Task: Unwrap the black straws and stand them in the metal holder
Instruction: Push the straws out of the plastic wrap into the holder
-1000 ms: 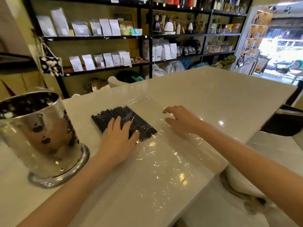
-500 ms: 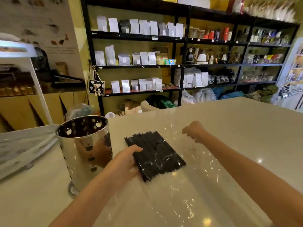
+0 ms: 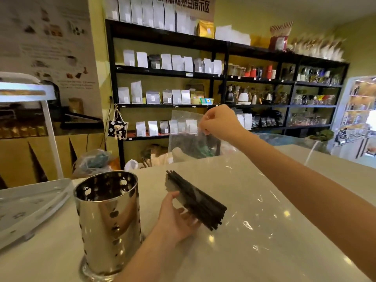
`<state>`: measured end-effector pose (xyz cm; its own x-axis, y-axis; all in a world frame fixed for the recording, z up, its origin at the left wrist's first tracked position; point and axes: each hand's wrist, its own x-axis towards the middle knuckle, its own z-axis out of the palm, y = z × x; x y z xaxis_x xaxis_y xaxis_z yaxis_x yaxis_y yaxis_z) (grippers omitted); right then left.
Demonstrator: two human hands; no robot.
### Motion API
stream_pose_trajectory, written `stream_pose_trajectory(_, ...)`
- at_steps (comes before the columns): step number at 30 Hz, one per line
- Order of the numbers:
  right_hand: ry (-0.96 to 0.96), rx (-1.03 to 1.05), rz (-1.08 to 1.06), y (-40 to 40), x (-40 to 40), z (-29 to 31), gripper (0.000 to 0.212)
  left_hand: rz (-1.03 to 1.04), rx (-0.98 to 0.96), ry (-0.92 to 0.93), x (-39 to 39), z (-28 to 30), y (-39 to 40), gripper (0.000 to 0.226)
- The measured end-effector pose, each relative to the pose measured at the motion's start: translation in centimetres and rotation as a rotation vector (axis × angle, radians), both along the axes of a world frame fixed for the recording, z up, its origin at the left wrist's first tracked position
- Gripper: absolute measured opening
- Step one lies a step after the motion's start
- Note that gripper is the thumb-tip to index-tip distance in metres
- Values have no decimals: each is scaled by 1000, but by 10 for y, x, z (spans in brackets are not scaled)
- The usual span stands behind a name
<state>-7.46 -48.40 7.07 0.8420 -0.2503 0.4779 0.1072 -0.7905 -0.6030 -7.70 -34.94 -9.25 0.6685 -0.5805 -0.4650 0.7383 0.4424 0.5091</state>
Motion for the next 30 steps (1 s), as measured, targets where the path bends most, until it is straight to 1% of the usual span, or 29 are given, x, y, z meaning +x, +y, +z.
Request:
stream_pose_trajectory(2,17,-86,10,6,0,3,14,-32,-14,-20,-2,-3,-3,64)
stream_pose_trajectory(6,-23,-113,44,9,-6,18,15,-79,-16,-70,-6,-3,-2,79)
stream_pose_trajectory(8,-16,-159,60,12,-9,25,17,-75,1,-65,-8,3,-1,78)
stream_pose_trajectory(10,-62,-141,63,15,-12,32,18,-75,-26,-48,-8,11,3,75)
stream_pose_trajectory(13,-173,-52,48,17,-17,48,21,-56,-174,-91,-11,28,12,68)
stream_pose_trajectory(15,-245,1,44,19,-22,61,22,24,-317,-140,-15,43,18,64)
stream_pose_trajectory(18,-340,91,49,21,-29,81,18,76,-500,-227,-26,74,27,67)
stream_pose_trajectory(20,-375,167,83,22,-33,91,11,99,-540,-246,-30,92,36,64)
stream_pose_trajectory(21,-381,203,102,22,-34,94,10,112,-530,-242,-30,101,41,60)
stream_pose_trajectory(23,-383,256,114,21,-34,100,15,120,-467,-274,-29,117,53,54)
stream_pose_trajectory(26,-356,327,139,19,-29,102,19,120,-263,-423,-17,136,76,44)
stream_pose_trajectory(27,-335,330,135,20,-26,101,19,128,-196,-461,-12,142,84,44)
stream_pose_trajectory(30,-259,307,130,22,-12,94,22,179,-38,-532,9,152,107,54)
